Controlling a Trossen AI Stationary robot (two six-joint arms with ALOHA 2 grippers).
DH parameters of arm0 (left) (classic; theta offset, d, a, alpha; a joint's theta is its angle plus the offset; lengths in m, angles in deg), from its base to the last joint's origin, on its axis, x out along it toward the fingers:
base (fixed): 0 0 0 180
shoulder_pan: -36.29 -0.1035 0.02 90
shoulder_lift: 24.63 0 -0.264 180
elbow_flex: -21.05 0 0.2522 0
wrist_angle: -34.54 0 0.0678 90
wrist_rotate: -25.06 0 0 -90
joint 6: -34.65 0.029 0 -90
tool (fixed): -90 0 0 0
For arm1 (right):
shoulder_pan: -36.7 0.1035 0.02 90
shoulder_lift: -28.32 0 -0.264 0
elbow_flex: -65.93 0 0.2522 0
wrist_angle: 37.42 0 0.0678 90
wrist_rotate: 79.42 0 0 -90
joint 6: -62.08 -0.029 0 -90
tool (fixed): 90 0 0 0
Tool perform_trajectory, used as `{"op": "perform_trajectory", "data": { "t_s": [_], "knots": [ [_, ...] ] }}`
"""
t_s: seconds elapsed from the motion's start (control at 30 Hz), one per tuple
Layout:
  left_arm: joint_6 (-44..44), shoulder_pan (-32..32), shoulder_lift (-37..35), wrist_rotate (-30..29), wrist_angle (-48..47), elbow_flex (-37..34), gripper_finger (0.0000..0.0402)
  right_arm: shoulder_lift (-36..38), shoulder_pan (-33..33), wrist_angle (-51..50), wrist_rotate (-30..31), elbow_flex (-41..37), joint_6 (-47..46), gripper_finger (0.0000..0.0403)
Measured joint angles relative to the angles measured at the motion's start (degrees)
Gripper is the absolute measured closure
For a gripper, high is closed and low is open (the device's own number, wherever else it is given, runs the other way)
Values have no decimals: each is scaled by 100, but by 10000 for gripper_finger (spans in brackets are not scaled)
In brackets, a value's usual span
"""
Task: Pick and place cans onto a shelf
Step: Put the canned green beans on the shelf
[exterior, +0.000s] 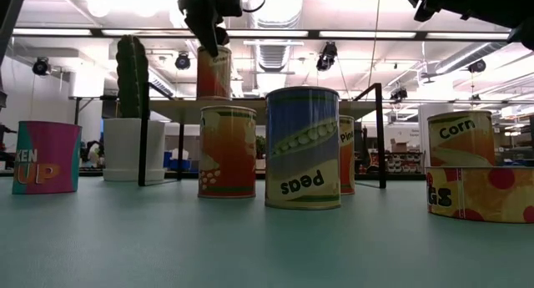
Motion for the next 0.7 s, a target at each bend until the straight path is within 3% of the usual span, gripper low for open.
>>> {"op": "perform_trajectory", "data": {
  "t_s": [0.23, 0.7],
  "knots": [
    [16, -4, 8, -460, 122, -68, 98, 0, -2, 2, 1, 0, 13, 394],
    [90, -9, 20, -451, 293, -225, 75, 0, -2, 3, 1, 0, 21, 394]
  ]
}}
